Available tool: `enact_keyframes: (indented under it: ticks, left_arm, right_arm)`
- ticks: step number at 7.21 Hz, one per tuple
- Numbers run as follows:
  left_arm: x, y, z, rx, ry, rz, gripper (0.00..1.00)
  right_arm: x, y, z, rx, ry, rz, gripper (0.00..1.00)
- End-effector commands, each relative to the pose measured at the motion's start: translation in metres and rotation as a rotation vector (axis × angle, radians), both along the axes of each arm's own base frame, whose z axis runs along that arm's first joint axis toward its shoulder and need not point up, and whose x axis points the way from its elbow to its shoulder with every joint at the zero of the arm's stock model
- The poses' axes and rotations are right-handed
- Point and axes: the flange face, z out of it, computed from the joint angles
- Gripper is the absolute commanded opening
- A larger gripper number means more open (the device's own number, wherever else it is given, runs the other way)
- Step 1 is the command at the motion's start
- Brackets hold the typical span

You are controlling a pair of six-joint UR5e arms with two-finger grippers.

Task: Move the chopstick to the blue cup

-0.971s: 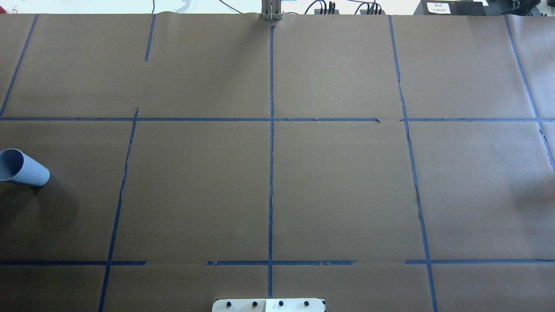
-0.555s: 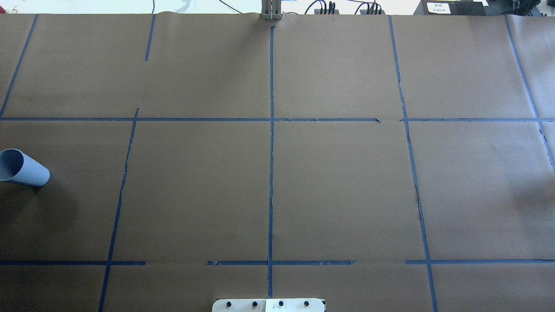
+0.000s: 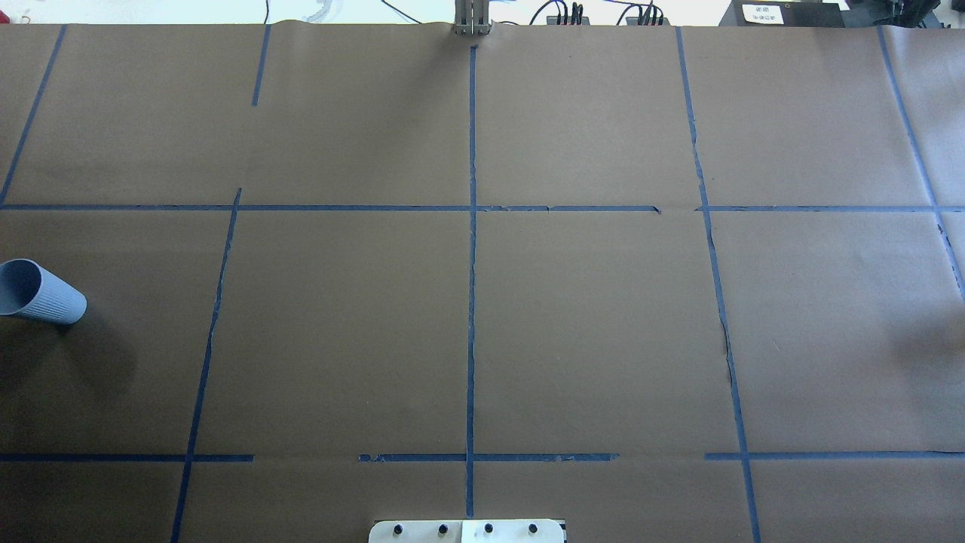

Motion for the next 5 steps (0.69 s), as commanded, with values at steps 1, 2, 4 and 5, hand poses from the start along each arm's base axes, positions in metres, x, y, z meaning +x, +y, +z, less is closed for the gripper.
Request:
enact_keyframes:
  ticks: [1,2,4,5]
  left_arm:
    - [0.071,0.002,-0.017,-0.094,-0.030,0.022,1.00]
    - [0.097,0.003,-0.023,-0.056,-0.021,0.054,1.00]
    - [0.116,0.017,-0.014,0.005,-0.030,0.077,1.00]
    - [0.119,0.025,-0.006,-0.010,-0.034,0.087,1.00]
  right_arm:
    - [-0.004,0.005,0.004,-0.019,-0.046,0.009,1.00]
    - [-0.005,0.008,0.006,-0.026,-0.059,0.010,1.00]
    - [-0.005,0.011,0.010,-0.033,-0.068,0.010,1.00]
    - [-0.005,0.012,0.011,-0.034,-0.068,0.009,1.00]
